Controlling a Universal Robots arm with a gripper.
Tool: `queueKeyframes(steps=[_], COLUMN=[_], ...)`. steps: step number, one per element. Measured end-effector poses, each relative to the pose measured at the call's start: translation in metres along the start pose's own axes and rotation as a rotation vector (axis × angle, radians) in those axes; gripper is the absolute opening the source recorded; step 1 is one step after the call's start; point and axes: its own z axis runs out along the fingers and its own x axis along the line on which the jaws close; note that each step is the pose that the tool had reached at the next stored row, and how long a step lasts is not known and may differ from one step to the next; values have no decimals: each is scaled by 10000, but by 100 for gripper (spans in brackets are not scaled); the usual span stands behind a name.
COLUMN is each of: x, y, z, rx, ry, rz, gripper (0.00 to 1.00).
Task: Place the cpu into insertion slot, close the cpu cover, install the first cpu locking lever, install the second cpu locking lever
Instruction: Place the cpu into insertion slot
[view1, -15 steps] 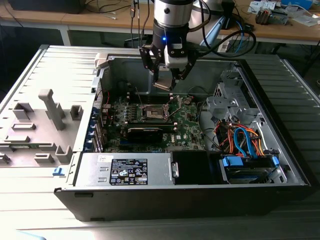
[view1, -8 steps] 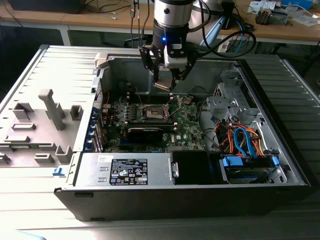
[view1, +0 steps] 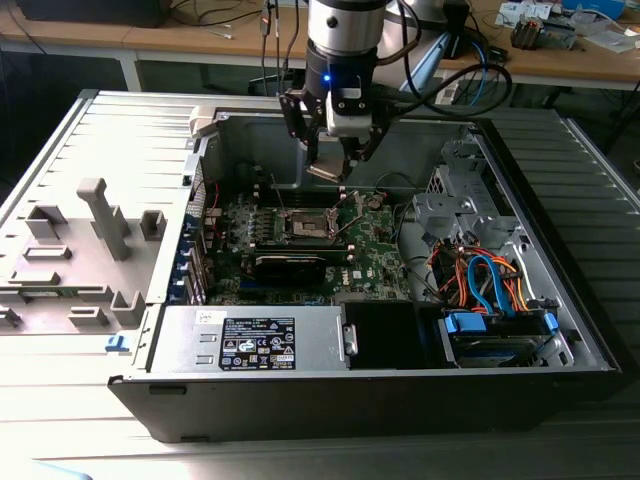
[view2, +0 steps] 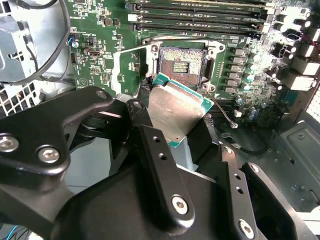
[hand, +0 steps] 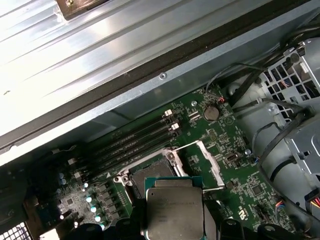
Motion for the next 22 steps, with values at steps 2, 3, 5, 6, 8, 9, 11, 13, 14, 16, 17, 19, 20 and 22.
queueKeyframes(steps=[2, 3, 5, 6, 8, 9, 11, 13, 14, 16, 17, 19, 20, 22], x=[0, 0, 0, 0, 0, 0, 0, 0, 0, 0, 0, 0, 0, 0], y=[0, 0, 0, 0, 0, 0, 0, -1, 0, 0, -1, -1, -1, -1], z=[4, 6, 7, 7, 8, 8, 9, 10, 10, 11, 12, 12, 13, 13], rx=[-9, -11, -12, -12, -13, -13, -15, -16, -16, -17, -18, -18, -19, -20], ry=[-23, -26, -30, -31, -34, -35, -38, -41, -42, -45, -45, -48, -49, -51], rz=[507, 593, 668, 692, 756, 778, 854, 912, 934, 987, 1018, 1068, 1095, 1152], gripper=[55, 55, 55, 55, 55, 55, 55, 55, 55, 55, 55, 55, 55, 55])
